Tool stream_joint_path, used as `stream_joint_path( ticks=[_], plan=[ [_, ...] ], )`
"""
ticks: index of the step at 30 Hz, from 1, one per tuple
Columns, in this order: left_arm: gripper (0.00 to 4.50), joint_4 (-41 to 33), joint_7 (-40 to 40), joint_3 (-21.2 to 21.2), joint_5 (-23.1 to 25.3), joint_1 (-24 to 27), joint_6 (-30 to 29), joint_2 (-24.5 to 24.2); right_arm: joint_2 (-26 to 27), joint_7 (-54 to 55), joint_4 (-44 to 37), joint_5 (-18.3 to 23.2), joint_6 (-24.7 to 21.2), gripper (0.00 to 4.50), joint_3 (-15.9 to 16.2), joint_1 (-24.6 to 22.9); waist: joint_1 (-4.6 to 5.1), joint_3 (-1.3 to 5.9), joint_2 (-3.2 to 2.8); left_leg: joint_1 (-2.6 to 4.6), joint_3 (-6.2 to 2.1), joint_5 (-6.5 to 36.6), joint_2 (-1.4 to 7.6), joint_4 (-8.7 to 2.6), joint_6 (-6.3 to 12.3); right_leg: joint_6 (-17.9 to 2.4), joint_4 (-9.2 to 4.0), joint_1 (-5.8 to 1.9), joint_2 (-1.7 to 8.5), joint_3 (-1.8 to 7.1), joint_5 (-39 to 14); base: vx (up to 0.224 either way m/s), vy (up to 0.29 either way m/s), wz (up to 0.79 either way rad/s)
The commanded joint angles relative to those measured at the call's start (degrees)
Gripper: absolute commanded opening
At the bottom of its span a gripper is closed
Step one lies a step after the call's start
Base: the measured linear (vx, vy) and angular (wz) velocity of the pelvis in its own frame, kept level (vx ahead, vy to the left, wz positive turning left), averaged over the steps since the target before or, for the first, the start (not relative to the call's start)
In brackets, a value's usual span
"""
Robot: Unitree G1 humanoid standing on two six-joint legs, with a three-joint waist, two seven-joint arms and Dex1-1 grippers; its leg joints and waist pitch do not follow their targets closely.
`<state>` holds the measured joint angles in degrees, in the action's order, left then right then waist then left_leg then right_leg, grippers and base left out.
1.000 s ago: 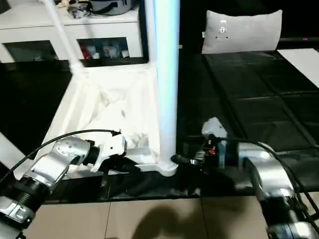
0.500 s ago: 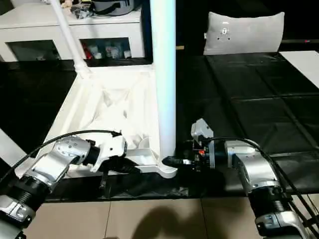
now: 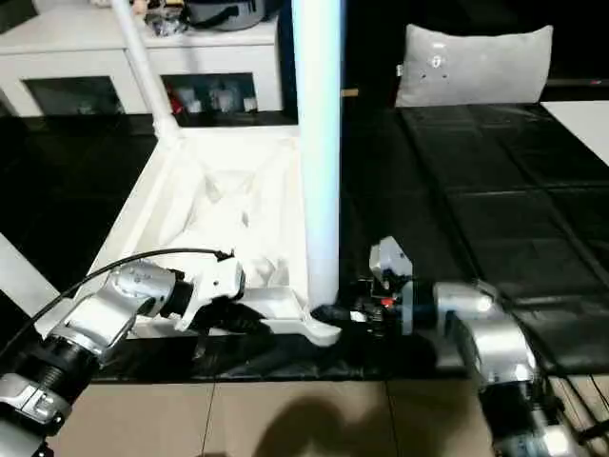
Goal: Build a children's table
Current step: Rotate leg to tighten
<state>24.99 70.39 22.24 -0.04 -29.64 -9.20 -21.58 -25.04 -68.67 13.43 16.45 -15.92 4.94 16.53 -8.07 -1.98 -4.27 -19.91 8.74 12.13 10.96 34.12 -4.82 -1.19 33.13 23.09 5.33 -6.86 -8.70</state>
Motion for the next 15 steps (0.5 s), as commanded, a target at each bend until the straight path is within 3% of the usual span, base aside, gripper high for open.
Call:
stream_joint_path(
  ticks=[1, 3, 4, 7, 8, 9, 10, 11, 12, 13, 15],
  plan=[
    [0.0, -2.35, -4.13, -0.08, -0.4, -0.46, -4.59, 3.52, 3.77, 10.63, -2.0, -3.08, -3.01, 1.95, 0.26, -0.25, 0.6, 2.95, 0.89, -0.3, 0.2, 10.18, 1.75, -4.28, 3.26, -6.28, -4.77, -3.19, 3.44, 2.75, -26.4, 0.0, 0.0, 0.0],
    [0.0, -2.38, -7.58, -0.59, -0.03, -0.87, -7.32, 5.69, 7.57, 19.6, -2.61, -4.37, -6.88, 1.94, -1.74, 0.0, 1.3, 2.71, 0.89, -0.29, 0.06, 12.29, 1.2, -4.37, 2.07, -4.3, -5.5, -3.19, 3.34, 2.17, -30.87, 0.0, 0.0, 0.0],
    [0.0, -2.17, -9.08, -0.8, 0.37, -1.14, -8.26, 6.6, 9.12, 23.16, -2.96, -4.7, -8.54, 1.93, -2.58, 0.11, 2.61, 2.49, 0.84, -0.45, -0.19, 14.11, 0.7, -4.35, 1.25, -1.92, -6.21, -3.19, 3.11, 1.57, -34.39, 0.0, 0.0, 0.0],
    [0.0, 0.21, -16.57, -2.19, 1.78, -2.96, -11.49, 10.73, 14.08, 35.78, -3.26, -7.82, -12.17, 1.92, -4.63, 0.44, 4.15, 2.42, 0.72, -0.28, -0.25, 15.71, 0.16, -4.02, 1.25, -0.01, -7.13, -2.82, 2.74, 0.88, -36.61, 0.0, 0.0, 0.0],
    [0.0, 2.02, -21.07, -3.31, 2.29, -4.16, -12.48, 12.99, 16.43, 41.07, -3.04, -9.11, -13.16, 1.92, -5.6, 0.53, 5.17, 2.21, 0.22, 0.29, -0.12, 17.33, -0.14, -3.63, 1.5, 0.78, -8.02, -2.12, 2.4, 0.27, -37.93, 0.0, 0.0, 0.0],
    [0.0, 2.84, -23.55, -3.93, 2.52, -4.77, -13.07, 14.16, 17.66, 43.84, -3.1, -9.59, -13.73, 1.92, -6.06, 0.48, 5.17, 2.21, 0.22, 0.29, -0.12, 17.33, -0.14, -3.63, 1.5, 0.78, -8.02, -2.12, 2.4, 0.27, -37.93, 0.0, 0.0, 0.0],
    [0.0, 3.61, -25.66, -4.56, 2.58, -5.33, -13.45, 15.18, 18.48, 45.23, -3.13, -9.63, -13.48, 1.92, -6.26, 0.36, 5.62, 2.68, 0.25, 0.16, -0.46, 17.11, -0.11, -3.68, 2.02, 0.65, -7.99, -2.82, 2.63, -0.17, -35.93, 0.0, 0.0, 0.0],
    [0.0, 3.93, -27.15, -5.09, 2.51, -5.72, -14.01, 16.04, 19.1, 45.97, -3.45, -9.83, -12.94, 1.92, -6.18, 0.1, 5.59, 2.93, 0.08, 0.05, -0.63, 16.67, 0.16, -3.87, 2.47, 0.28, -7.79, -3.05, 2.74, -0.1, -34.15, 0.0, 0.0, 0.0],
    [0.0, 3.95, -27.89, -5.41, 2.46, -5.86, -14.45, 16.49, 19.5, 46.32, -3.79, -10.06, -12.54, 1.92, -6.03, -0.11, 5.82, 2.88, -0.08, -0.37, -0.72, 16.21, 0.56, -4.18, 3.23, -0.53, -7.55, -3.18, 2.8, 0.14, -31.3, 0.0, 0.0, 0.0],
    [0.0, 3.53, -28.27, -5.25, 2.83, -5.98, -14.64, 17.28, 20.79, 46.98, -4.59, -9.86, -11.39, 2.27, -6.24, -0.76, 5.94, 2.71, -0.36, -0.51, -0.85, 17.11, 0.73, -4.44, 3.5, -1.2, -7.39, -3.18, 2.82, 0.26, -30.27, 0.0, 0.0, 0.0],
    [0.0, 3.14, -27.65, -4.81, 3.16, -5.79, -14.47, 17.11, 21.21, 47.29, -5.28, -9.56, -11.45, 2.47, -6.39, -1.04, 6.13, 2.63, -0.33, -0.48, -0.85, 18.21, 0.6, -4.47, 3.5, -1.33, -7.42, -3.13, 2.85, 0.28, -30.78, 0.0, 0.0, 0.0]
  ],
)
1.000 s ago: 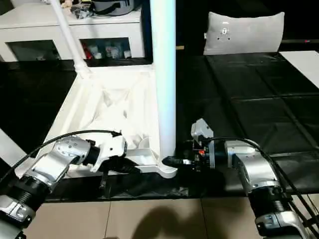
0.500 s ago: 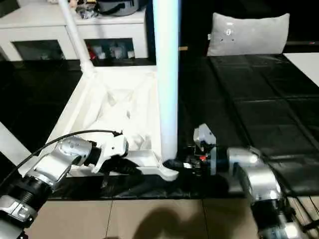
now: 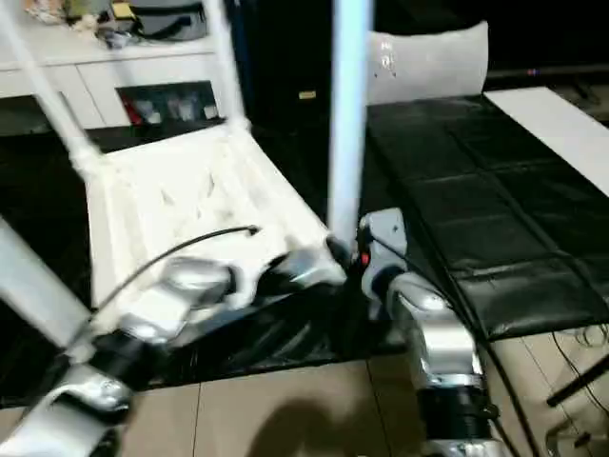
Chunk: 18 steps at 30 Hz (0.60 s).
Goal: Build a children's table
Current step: Rotate leg to tighten
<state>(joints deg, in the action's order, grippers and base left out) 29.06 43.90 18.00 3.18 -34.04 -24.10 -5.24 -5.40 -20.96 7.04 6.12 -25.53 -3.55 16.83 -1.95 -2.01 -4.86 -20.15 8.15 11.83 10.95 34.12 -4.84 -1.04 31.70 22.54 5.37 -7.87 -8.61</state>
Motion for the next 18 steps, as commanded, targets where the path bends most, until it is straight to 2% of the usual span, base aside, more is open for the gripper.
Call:
stream_joint_path(
  ticks=[1, 3, 6, 9, 11, 15, 18],
  plan=[
    [0.0, -1.23, -0.53, -0.16, 0.23, -1.18, 0.76, 0.41, 1.65, -0.54, 0.53, 1.04, -1.72, 2.61, 2.05, -1.6, 0.08, 2.7, 0.38, -0.28, -0.33, 18.58, 0.64, -4.54, 3.53, -1.71, -5.87, -2.67, 2.93, 1.42, -30.7, 0.0, 0.0, 0.0],
    [0.0, -1.31, 0.55, 0.44, 1.02, -0.69, 2.31, -1.47, 0.49, -2.43, -0.89, 1.71, -0.74, 2.71, 2.07, -2.4, -0.3, 2.95, 0.27, -0.42, -0.41, 16.55, 0.92, -4.69, 3.78, -2.84, -5.25, -2.89, 3.22, 2.07, -27.48, 0.0, 0.0, 0.0],
    [0.0, -1.94, 2.53, 0.8, 0.62, 0.18, 3.82, -3.58, -2.44, -6.53, -2.11, 2.59, 0.95, 2.96, 2.53, -3.47, -0.62, 3.21, 0.53, -0.71, -0.15, 13.09, 1.12, -4.62, 4.64, -5.02, -4.45, -3.22, 3.25, 2.6, -22.28, 0.0, 0.0, 0.0],
    [0.0, -2.77, 4.68, 1.31, 0.42, 1.08, 4.75, -5.3, -5.29, -11.05, -3.45, 4.42, 1.88, 3.24, 2.19, -4.43, -1.29, 3.49, 0.64, -0.98, 0.03, 9.68, 1.15, -4.34, 5.63, -5.71, -4.0, -3.55, 3.44, 2.82, -20.52, 0.0, 0.0, 0.0],
    [0.0, -3.08, 6.32, 1.72, 0.31, 1.53, 5.09, -6.44, -7.26, -13.68, -4.17, 5.11, 2.4, 3.39, 1.82, -4.9, -1.61, 3.59, 0.66, -1.15, 0.07, 7.51, 1.24, -4.18, 5.95, -6.35, -3.7, -3.46, 3.35, 2.88, -18.33, 0.0, 0.0, 0.0],
    [0.0, -3.93, 12.7, 2.39, -1.34, 2.88, 9.77, -9.64, -14.19, -23.48, -5.19, 8.36, 3.86, 3.77, 0.16, -5.54, -1.92, 3.49, 0.91, -1.01, 0.18, 7.69, 1.53, -4.18, 6.88, -7.27, -3.43, -3.33, 3.22, 3.02, -17.79, 0.0, 0.0, 0.0],
    [0.0, -3.92, 17.75, 4.22, -1.21, 3.45, 14.31, -12.29, -18.59, -29.14, -4.8, 9.08, 5.05, 3.98, 0.72, -5.44, -2.16, 3.36, 0.85, -0.95, 0.17, 8.59, 1.59, -4.25, 6.98, -7.12, -3.4, -3.26, 3.28, 3.18, -19.22, 0.0, 0.0, 0.0]
  ],
)
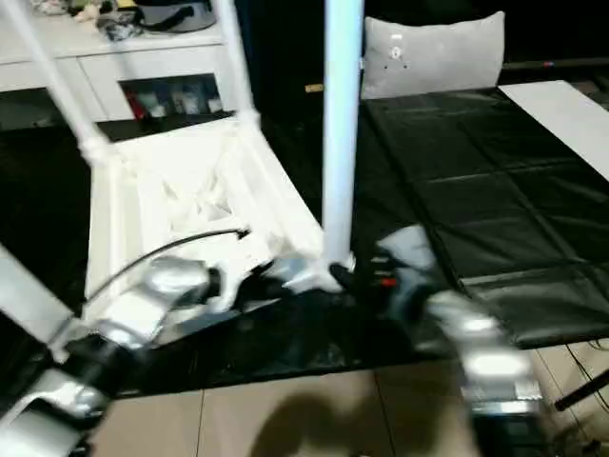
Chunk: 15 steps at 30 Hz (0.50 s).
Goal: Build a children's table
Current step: Rotate leg to tighten
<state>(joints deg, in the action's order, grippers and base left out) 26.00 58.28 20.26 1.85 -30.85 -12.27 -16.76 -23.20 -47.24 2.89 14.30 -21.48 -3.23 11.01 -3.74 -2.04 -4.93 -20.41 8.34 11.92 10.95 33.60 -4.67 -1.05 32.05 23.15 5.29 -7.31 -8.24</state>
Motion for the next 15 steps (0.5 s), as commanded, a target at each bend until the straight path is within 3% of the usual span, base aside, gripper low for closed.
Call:
stream_joint_path(
  ticks=[1, 7, 8, 13, 14, 15],
  plan=[
    [0.0, -0.69, 4.74, 2.28, 0.02, 0.3, 3.33, -1.37, -2.4, -4.48, -0.29, 0.31, 1.88, 4.09, 1.17, 0.41, -0.54, 3.35, 1.12, -0.54, 0.08, 8.73, 1.61, -3.71, 6.53, -7.04, -3.83, -3.76, 3.42, 2.69, -20.68, 0.0, 0.0, 0.0],
    [0.0, -0.03, 11.12, 3.58, -0.59, -0.06, 6.39, -4.16, -7.83, -14.79, 1.58, 2.18, 3.07, 4.09, 3.39, 2.04, -2.12, 3.52, 1.3, -0.35, 0.39, 6.97, 1.89, -3.46, 7.08, -8.15, -3.38, -3.59, 3.52, 2.85, -19.35, 0.0, 0.0, 0.0],
    [0.0, -0.17, 12.93, 4.17, -0.67, 0.02, 7.22, -4.85, -8.74, -17.4, 2.23, 2.55, 3.23, 3.84, 4.17, 2.58, -2.28, 3.6, 1.46, -0.33, 0.39, 6.99, 1.9, -3.42, 7.19, -8.36, -3.32, -3.62, 3.47, 2.79, -19.12, 0.0, 0.0, 0.0],
    [0.0, -1.04, 18.13, 5.99, -0.72, 0.06, 8.95, -6.65, -10.29, -24.14, 4.69, 2.77, 4.68, 3.5, 6.98, 4.64, -3.28, 3.63, 1.61, -0.18, 0.56, 6.38, 2.19, -3.36, 7.23, -9.29, -2.94, -3.38, 3.56, 3.04, -18.04, 0.0, 0.0, 0.0],
    [0.0, -0.99, 19.29, 6.34, -0.75, -0.17, 9.26, -6.94, -9.99, -25.55, 6.14, 2.76, 5.13, 3.38, 7.87, 5.89, -3.38, 3.63, 2.03, -0.14, 0.57, 6.44, 2.23, -3.39, 7.17, -9.3, -2.94, -3.39, 3.57, 3.04, -18.11, 0.0, 0.0, 0.0],
    [0.0, -1.03, 19.62, 6.47, -0.74, -0.22, 9.29, -7.03, -9.77, -25.87, 6.59, 2.7, 5.15, 3.31, 8.18, 6.33, -3.58, 3.6, 1.85, -0.16, 0.54, 6.62, 2.21, -3.43, 6.91, -9.35, -2.86, -3.41, 3.6, 3.07, -18.57, 0.0, 0.0, 0.0]
  ],
)
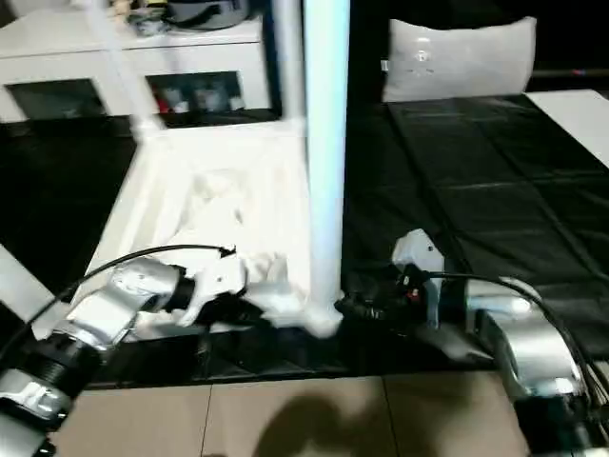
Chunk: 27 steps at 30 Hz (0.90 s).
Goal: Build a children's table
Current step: Rotate leg to tighten
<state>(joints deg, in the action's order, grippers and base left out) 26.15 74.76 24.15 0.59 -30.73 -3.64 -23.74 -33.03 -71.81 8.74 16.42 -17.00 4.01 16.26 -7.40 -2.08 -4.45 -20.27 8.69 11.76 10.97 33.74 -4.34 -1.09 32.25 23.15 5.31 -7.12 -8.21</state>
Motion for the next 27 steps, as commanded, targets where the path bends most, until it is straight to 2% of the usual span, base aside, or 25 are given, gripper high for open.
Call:
stream_joint_path(
  ticks=[1, 3, 4, 6, 8, 12, 17, 18, 19, 20, 24, 25, 27],
  plan=[
    [0.0, -1.21, 3.4, 2.69, 0.52, -0.39, 0.7, -0.13, 0.24, -1.55, 1.11, 0.52, 0.69, 3.27, 1.19, 1.43, 0.05, 3.66, 1.36, -0.28, 0.23, 6.97, 2.17, -3.53, 6.44, -9.37, -3.04, -3.36, 3.59, 2.88, -18.79, 0.0, 0.0, 0.0],
    [0.0, -1.04, 3.94, 2.92, 0.73, -0.65, 1.0, -0.18, 1.48, -3.19, 3.23, 0.37, 0.7, 3.13, 2.6, 3.45, -0.08, 3.59, 1.5, -0.24, 0.26, 7.98, 2.1, -3.56, 5.96, -9.32, -3.09, -3.34, 3.6, 2.86, -19.85, 0.0, 0.0, 0.0],
    [0.0, -0.75, 4.14, 3.02, 0.71, -0.83, 1.34, -0.18, 1.96, -4.37, 4.49, 0.55, 0.91, 3.03, 3.51, 4.51, -0.1, 3.45, 1.49, -0.14, 0.27, 9.09, 2.09, -3.67, 5.29, -8.68, -3.37, -3.31, 3.62, 2.87, -21.75, 0.0, 0.0, 0.0],
    [0.0, -0.28, 4.29, 3.09, 0.7, -1.07, 1.66, -0.08, 2.35, -5.63, 5.24, 0.51, 1.58, 2.93, 4.33, 5.07, -0.3, 3.52, 1.72, -0.06, 0.33, 8.8, 2.09, -3.63, 5.08, -8.44, -3.37, -3.27, 3.62, 2.99, -21.92, 0.0, 0.0, 0.0],
    [0.0, 0.24, 4.2, 3.06, 0.9, -1.31, 1.95, 0.08, 2.65, -6.6, 5.64, 0.52, 1.75, 2.71, 4.97, 5.31, -0.67, 3.58, 1.64, 0.05, 0.34, 8.34, 2.21, -3.61, 5.05, -8.58, -3.25, -3.15, 3.59, 3.1, -21.31, 0.0, 0.0, 0.0],
    [0.0, 0.89, 4.3, 2.94, 1.07, -1.57, 2.35, 0.08, 3.01, -7.65, 6.95, 0.52, 1.7, 2.39, 5.73, 5.98, -0.86, 3.65, 1.61, -0.11, 0.26, 8.19, 2.17, -3.61, 4.85, -8.89, -3.02, -3.3, 3.57, 3.1, -20.02, 0.0, 0.0, 0.0],
    [0.0, 1.31, 4.37, 2.95, 1.13, -1.65, 2.45, 0.05, 3.13, -9.21, 8.34, 0.85, 1.44, 2.08, 6.08, 6.57, -0.92, 3.65, 1.59, -0.11, 0.27, 8.33, 2.08, -3.56, 4.63, -8.42, -3.15, -3.34, 3.58, 3.06, -21.27, 0.0, 0.0, 0.0],
    [0.0, 1.43, 4.39, 2.92, 1.11, -1.66, 2.36, 0.06, 3.02, -9.6, 8.27, 1.09, 1.09, 2.04, 6.11, 6.44, -0.91, 3.66, 1.33, -0.14, 0.23, 8.16, 2.08, -3.54, 4.63, -8.38, -3.12, -3.32, 3.52, 3.05, -21.2, 0.0, 0.0, 0.0],
    [0.0, 1.51, 4.4, 2.9, 1.09, -1.66, 2.34, 0.08, 2.94, -9.77, 8.16, 1.24, 0.9, 2.01, 6.15, 6.33, -0.89, 3.69, 1.41, -0.12, 0.25, 8.07, 2.09, -3.53, 4.65, -8.36, -3.15, -3.32, 3.5, 3.04, -21.06, 0.0, 0.0, 0.0],
    [0.0, 1.69, 4.31, 2.82, 1.03, -1.64, 2.17, 0.19, 2.78, -10.06, 7.71, 1.61, 0.51, 2.0, 6.2, 5.89, -0.92, 3.69, 1.21, -0.14, 0.21, 7.91, 2.09, -3.52, 4.64, -8.53, -3.08, -3.34, 3.5, 3.03, -20.76, 0.0, 0.0, 0.0],
    [0.0, 2.81, -0.43, 1.41, 1.39, -1.78, 0.75, 2.03, 4.23, -7.0, 2.63, 3.25, -0.03, 1.98, 5.13, 2.07, -1.3, 3.74, 1.29, -0.02, 0.24, 7.72, 2.16, -3.5, 4.69, -8.47, -3.14, -3.34, 3.52, 3.15, -20.09, 0.0, 0.0, 0.0],
    [0.0, 2.6, -1.71, 0.84, 1.06, -1.75, -0.96, 2.74, 5.13, -4.52, 0.91, 3.44, -1.31, 1.98, 4.75, 0.89, -1.39, 3.71, 1.08, -0.08, 0.22, 7.71, 2.16, -3.54, 4.57, -8.45, -3.1, -3.32, 3.47, 3.13, -20.14, 0.0, 0.0, 0.0],
    [0.0, 2.09, -2.44, 0.45, 0.67, -1.63, -2.6, 3.26, 5.88, -2.27, -0.29, 3.29, -2.42, 1.98, 4.52, -0.03, -1.38, 3.55, 1.25, -0.03, 0.3, 8.44, 2.09, -3.64, 4.35, -8.02, -3.4, -3.3, 3.42, 3.09, -21.5, 0.0, 0.0, 0.0]
  ],
)
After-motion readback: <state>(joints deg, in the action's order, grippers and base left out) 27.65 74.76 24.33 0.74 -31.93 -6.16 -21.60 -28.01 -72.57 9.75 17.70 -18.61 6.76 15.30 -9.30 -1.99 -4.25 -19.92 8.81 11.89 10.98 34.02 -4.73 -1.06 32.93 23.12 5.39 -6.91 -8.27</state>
